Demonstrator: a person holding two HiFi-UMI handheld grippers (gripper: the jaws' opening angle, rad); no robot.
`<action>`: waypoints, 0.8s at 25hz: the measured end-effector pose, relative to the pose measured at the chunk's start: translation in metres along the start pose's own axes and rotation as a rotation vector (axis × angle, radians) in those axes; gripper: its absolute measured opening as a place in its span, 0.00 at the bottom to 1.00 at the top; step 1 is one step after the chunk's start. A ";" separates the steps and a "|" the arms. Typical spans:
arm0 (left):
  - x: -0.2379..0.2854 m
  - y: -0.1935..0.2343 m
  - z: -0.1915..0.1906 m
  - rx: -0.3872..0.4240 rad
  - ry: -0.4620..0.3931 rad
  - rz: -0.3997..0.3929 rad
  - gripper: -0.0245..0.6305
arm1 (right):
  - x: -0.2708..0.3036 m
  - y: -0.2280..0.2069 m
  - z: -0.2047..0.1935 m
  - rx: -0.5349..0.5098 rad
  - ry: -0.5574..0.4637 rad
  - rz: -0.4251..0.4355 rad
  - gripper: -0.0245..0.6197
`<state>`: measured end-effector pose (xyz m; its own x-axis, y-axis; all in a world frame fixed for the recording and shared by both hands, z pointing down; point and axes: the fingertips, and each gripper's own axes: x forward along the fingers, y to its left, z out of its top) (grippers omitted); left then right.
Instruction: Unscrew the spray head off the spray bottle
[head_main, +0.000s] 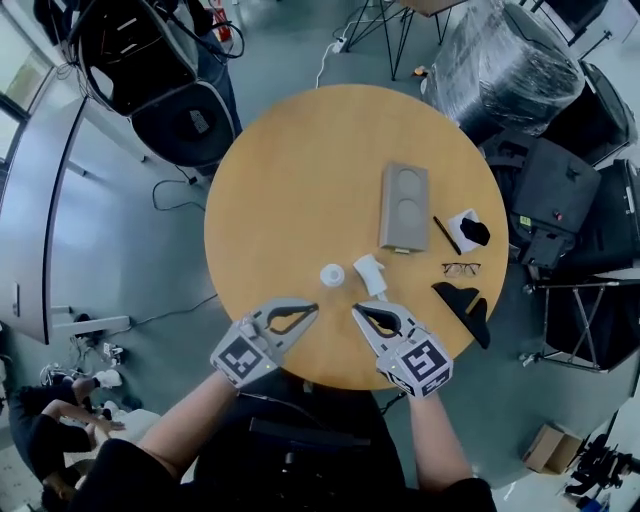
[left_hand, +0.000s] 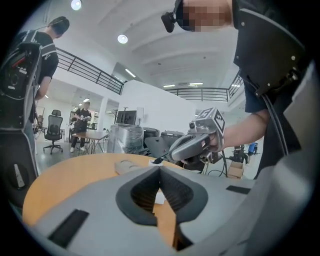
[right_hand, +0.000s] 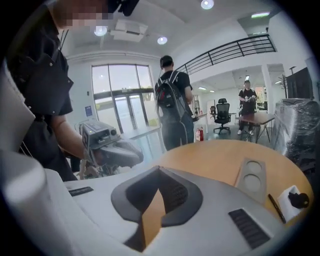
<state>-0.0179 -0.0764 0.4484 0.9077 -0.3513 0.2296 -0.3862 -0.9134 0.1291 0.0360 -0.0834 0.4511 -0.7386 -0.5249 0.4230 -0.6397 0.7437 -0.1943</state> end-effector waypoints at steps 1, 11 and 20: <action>-0.003 -0.003 0.009 0.003 -0.005 -0.003 0.06 | -0.005 0.006 0.010 0.002 -0.024 0.009 0.04; -0.024 -0.038 0.060 0.006 0.000 -0.019 0.06 | -0.052 0.044 0.059 -0.004 -0.155 0.047 0.04; -0.028 -0.057 0.105 -0.001 -0.049 -0.018 0.06 | -0.088 0.065 0.105 -0.029 -0.290 0.063 0.04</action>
<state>-0.0039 -0.0361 0.3335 0.9216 -0.3441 0.1796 -0.3694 -0.9196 0.1336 0.0375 -0.0327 0.3083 -0.8094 -0.5703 0.1400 -0.5872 0.7880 -0.1850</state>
